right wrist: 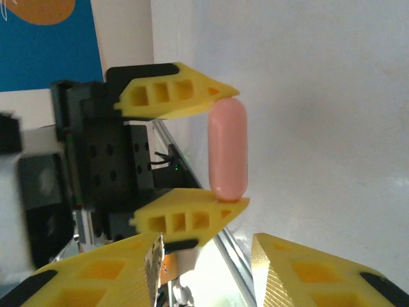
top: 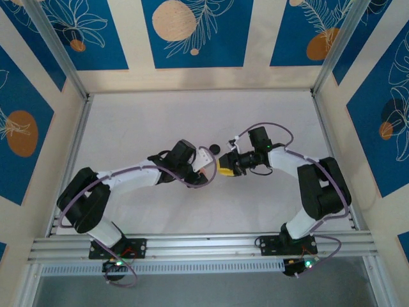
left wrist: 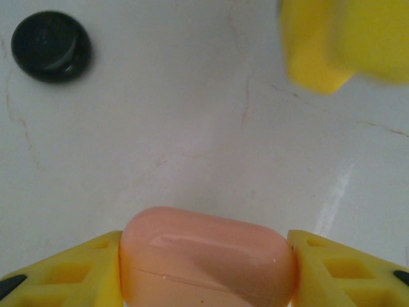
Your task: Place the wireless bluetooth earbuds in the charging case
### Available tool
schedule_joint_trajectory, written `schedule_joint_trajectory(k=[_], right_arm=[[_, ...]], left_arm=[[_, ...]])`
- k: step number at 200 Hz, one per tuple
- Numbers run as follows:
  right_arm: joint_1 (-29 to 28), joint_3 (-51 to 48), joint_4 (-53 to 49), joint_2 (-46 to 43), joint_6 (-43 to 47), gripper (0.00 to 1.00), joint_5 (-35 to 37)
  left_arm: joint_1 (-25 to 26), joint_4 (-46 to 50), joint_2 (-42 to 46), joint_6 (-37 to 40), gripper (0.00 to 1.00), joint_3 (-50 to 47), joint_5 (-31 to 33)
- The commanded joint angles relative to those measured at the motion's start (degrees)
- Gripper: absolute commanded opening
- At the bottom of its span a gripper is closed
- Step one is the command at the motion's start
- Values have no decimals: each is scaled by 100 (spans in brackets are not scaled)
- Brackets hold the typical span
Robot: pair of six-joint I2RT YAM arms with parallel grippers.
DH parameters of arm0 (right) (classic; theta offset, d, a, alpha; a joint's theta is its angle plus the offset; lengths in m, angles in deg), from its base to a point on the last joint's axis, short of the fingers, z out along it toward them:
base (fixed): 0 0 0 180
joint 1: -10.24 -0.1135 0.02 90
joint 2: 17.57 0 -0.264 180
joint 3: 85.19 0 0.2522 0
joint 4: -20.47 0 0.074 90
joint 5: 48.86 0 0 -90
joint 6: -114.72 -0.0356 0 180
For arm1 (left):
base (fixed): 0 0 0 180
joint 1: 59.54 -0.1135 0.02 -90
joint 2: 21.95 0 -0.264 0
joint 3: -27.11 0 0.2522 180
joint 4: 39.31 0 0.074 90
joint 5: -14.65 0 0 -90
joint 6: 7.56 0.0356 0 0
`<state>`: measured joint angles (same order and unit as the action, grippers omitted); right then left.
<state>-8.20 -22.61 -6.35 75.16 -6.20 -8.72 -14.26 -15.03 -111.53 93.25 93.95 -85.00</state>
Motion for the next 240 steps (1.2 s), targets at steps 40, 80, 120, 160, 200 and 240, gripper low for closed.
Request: schedule_joint_trajectory(k=[40,80,120,160,200,240], right_arm=[[-378,434,260,461,-116,42,-551],[-489,626,90,721,35,42,-579],[-607,767,-96,938,238,42,-771],[-687,849,-335,997,440,30,-944],[-679,823,-368,876,538,14,-998],[-572,573,-250,465,630,13,-644]], left_arm=[[200,-217,281,359,44,-60,-169],[262,-333,410,341,44,-105,-184],[296,-395,529,349,44,-120,-109],[304,-403,578,367,44,-131,43],[297,-359,556,389,49,-123,187],[273,-228,696,433,85,-103,262]])
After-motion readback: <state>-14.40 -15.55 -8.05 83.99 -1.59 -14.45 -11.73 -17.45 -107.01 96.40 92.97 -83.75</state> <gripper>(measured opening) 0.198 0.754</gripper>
